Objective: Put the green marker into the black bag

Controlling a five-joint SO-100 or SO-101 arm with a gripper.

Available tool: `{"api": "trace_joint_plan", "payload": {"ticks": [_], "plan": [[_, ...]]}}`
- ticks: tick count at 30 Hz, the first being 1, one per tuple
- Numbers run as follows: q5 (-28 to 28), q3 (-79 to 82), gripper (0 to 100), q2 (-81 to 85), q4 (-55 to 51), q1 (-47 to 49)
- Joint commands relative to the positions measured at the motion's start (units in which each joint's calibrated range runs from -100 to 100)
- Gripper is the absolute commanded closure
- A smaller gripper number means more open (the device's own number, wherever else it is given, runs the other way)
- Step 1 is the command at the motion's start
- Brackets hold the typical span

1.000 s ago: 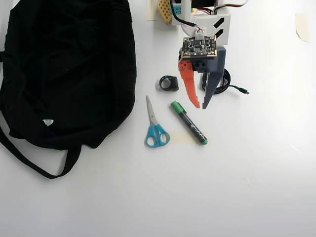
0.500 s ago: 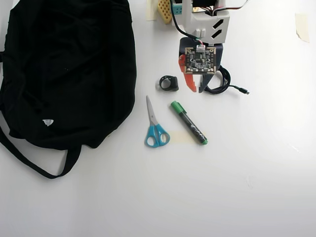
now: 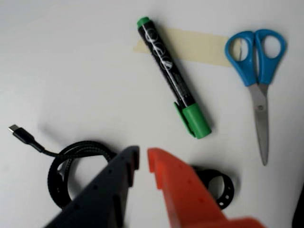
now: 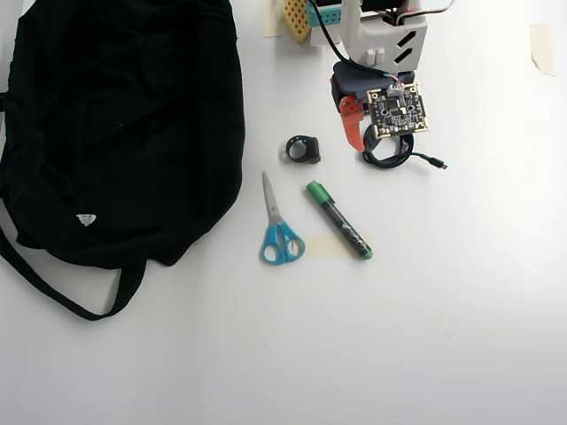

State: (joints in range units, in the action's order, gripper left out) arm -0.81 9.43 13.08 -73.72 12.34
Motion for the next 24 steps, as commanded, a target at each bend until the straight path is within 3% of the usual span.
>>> {"api": "trace_joint_plan", "payload": {"ticks": [1,17,24], "plan": [[0.1,-2.3,98,2.5,-0.4,-0.2],[1.3,-2.0,98,2.5,-0.5,-1.0],[10.7,-1.9,98,1.4,-0.4,-2.7]]}}
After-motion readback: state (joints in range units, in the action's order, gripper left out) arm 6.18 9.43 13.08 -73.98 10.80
